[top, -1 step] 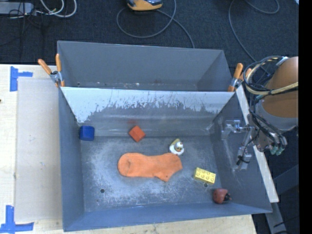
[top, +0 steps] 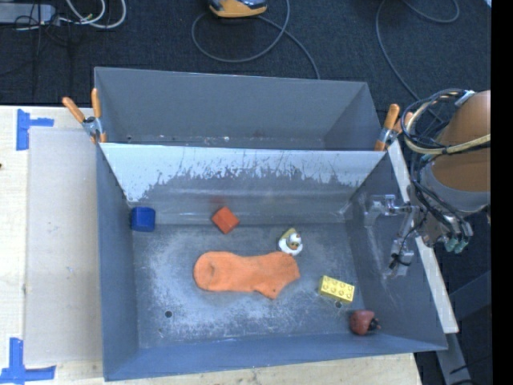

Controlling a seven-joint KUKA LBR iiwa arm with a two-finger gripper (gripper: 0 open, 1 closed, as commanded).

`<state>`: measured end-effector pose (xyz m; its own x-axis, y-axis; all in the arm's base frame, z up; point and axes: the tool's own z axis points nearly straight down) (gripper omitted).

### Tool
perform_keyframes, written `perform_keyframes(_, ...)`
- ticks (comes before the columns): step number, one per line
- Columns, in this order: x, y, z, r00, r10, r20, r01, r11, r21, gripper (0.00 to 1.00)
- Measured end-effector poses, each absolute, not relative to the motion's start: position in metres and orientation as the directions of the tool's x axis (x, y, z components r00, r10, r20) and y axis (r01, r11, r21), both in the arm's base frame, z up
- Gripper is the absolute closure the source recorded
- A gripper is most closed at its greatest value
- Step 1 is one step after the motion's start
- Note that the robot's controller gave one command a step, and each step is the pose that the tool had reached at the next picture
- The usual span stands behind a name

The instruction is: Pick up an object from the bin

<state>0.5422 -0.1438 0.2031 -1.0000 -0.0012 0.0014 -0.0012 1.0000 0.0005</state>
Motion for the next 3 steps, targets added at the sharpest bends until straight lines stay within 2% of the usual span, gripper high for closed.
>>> perform_keyframes(1, 0.53, -0.145, 0.144, -0.994, 0.11, 0.002, 0.11, 0.994, 0.001, 0.0)
perform_keyframes(2, 0.526, -0.145, 0.094, -0.989, 0.144, 0.008, 0.144, 0.99, 0.001, 0.0)
perform_keyframes(3, 0.518, -0.142, 0.117, -0.989, 0.151, 0.004, 0.151, 0.989, 0.001, 0.0)
